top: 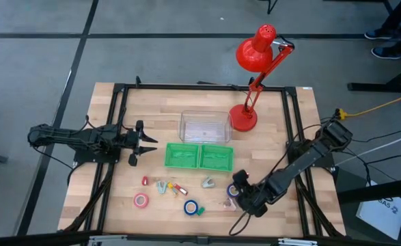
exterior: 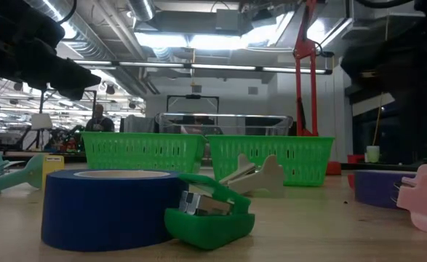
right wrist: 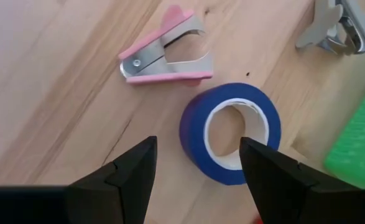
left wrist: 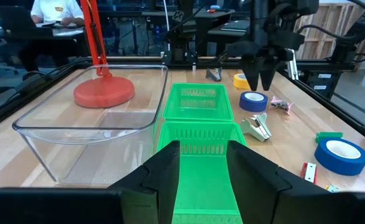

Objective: Pick and place Stapler, Stapler remover, tape
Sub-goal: Put the top blue tape into the right green bin

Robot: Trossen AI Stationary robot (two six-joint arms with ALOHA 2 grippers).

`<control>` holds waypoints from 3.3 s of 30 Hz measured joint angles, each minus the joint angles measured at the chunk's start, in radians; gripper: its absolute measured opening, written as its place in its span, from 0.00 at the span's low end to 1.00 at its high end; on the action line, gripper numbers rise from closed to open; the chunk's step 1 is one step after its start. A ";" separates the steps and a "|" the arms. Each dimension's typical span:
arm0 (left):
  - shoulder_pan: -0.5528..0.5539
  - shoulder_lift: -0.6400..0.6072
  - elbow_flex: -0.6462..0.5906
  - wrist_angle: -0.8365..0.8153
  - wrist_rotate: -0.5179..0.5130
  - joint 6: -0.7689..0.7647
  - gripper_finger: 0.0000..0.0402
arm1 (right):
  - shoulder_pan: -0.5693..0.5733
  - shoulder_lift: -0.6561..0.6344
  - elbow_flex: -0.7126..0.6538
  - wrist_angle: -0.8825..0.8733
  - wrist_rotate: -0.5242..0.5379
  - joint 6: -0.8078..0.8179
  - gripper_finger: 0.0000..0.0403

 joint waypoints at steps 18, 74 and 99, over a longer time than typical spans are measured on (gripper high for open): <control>0.000 0.000 0.000 0.000 0.000 0.000 0.32 | -0.016 0.073 -0.001 0.037 -0.048 0.026 0.43; 0.000 0.000 0.000 0.000 0.000 0.000 0.32 | -0.305 -0.186 0.051 0.135 -0.208 0.421 0.13; 0.000 0.000 0.000 0.000 0.000 0.000 0.32 | -0.448 -0.018 0.050 0.111 -0.088 0.437 0.13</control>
